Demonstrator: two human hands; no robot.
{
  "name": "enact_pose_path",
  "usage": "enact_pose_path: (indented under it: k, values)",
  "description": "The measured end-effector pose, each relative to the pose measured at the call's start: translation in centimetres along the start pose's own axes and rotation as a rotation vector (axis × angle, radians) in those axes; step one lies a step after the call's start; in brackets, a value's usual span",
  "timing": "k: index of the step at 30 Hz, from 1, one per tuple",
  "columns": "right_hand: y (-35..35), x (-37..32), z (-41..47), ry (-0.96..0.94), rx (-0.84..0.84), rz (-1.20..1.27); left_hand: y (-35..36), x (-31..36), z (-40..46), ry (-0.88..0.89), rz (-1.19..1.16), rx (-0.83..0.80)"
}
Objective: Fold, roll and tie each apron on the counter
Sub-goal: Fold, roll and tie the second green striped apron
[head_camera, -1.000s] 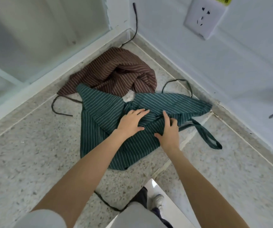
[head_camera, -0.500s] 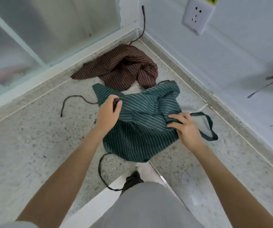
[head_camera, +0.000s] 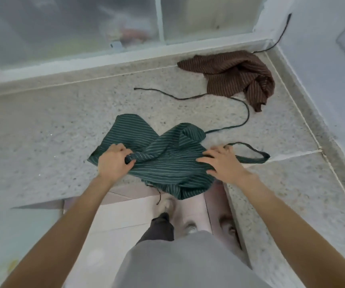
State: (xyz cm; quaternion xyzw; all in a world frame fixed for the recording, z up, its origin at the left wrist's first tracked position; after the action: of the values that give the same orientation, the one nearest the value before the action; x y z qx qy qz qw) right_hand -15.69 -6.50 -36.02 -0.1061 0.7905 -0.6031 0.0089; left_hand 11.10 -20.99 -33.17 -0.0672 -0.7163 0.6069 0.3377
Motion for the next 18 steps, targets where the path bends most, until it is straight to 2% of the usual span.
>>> enact_pose_path:
  k: [3, 6, 8, 11, 15, 18]
  values:
    - [0.1, -2.2, 1.8, 0.062, 0.013, 0.083, -0.1, -3.6, -2.0, -0.087, -0.006, -0.047]
    - [-0.4, -2.8, 3.7, 0.255, 0.032, 0.239, 0.5, -3.3, -1.5, 0.003, -0.087, -0.064]
    - [0.5, -3.9, 5.6, 0.360, -0.099, 0.348, 1.8, -3.0, -0.4, 0.018, -0.154, -0.121]
    - [2.5, -6.2, 7.8, 0.434, -0.275, 0.482, 4.9, -2.3, 1.7, 0.021, -0.183, -0.290]
    - [3.8, -8.3, 8.9, 0.478, -0.294, 0.339, 9.0, -0.8, 3.0, 0.174, -0.054, -0.537]
    - [4.1, -8.9, 8.9, 0.497, -0.283, 0.317, 9.9, -1.0, 2.9, 0.227, -0.005, -0.558]
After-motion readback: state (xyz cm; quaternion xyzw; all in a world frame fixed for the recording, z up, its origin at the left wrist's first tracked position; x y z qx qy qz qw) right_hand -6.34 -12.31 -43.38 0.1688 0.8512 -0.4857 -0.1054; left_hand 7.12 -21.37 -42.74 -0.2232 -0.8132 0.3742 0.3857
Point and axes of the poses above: each hand's wrist, its own z-axis towards the middle knuckle, its own y-axis out of the palm, x = y × z, the point moved 7 cm from there along z, towards the middle knuckle, and after that the axes turned 15 degrees about -z, right-handed, at the moved point
